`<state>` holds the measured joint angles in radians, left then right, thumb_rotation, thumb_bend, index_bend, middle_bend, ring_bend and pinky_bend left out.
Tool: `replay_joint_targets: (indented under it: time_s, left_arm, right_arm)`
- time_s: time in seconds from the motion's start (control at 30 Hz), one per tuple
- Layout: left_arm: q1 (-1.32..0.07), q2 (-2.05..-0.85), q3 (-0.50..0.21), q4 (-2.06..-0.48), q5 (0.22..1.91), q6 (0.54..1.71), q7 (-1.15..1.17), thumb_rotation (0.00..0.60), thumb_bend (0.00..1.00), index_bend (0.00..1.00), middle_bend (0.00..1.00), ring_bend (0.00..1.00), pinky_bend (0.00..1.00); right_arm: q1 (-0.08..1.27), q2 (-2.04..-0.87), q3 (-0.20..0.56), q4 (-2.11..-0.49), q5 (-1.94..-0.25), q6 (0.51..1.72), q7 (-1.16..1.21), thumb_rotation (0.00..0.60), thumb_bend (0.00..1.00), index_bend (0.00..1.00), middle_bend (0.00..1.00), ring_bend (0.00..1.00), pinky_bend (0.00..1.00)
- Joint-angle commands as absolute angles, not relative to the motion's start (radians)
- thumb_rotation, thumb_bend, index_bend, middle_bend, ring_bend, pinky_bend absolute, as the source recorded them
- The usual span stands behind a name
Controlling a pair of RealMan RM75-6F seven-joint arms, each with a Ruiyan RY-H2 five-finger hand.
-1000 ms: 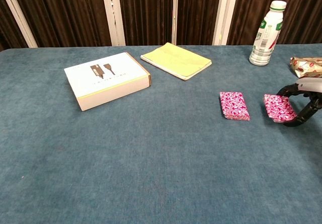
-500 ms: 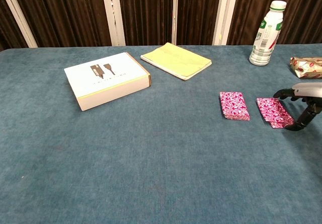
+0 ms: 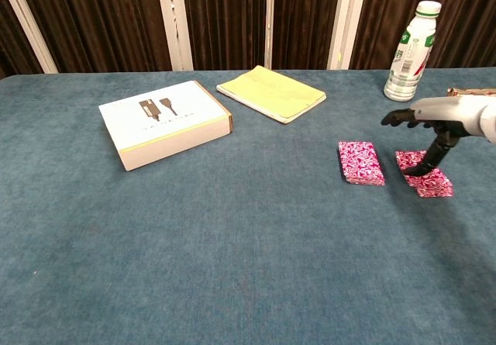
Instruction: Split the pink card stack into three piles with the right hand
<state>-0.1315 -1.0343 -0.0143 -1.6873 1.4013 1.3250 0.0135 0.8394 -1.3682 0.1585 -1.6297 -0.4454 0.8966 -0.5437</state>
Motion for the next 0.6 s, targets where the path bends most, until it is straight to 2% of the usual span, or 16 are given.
replay_joint_targets:
  time_s: [0.03, 0.6]
  left_arm:
    - [-0.132, -1.032, -0.014, -1.686, 1.401, 1.323, 0.009, 0.600, 0.00, 0.00, 0.00, 0.00, 0.00]
    - [-0.139, -1.018, -0.011, -1.685, 1.393, 1.298, -0.019, 0.600, 0.00, 0.00, 0.00, 0.00, 0.00]
  right_arm:
    - [0.879, -1.384, 0.150, -1.615, -0.418, 0.885, -0.590, 0.600, 0.34, 0.00, 0.00, 0.00, 0.00]
    - [0.975, -1.503, 0.107, -1.460, -0.330, 0.834, -0.663, 0.600, 0.34, 0.00, 0.00, 0.00, 0.00]
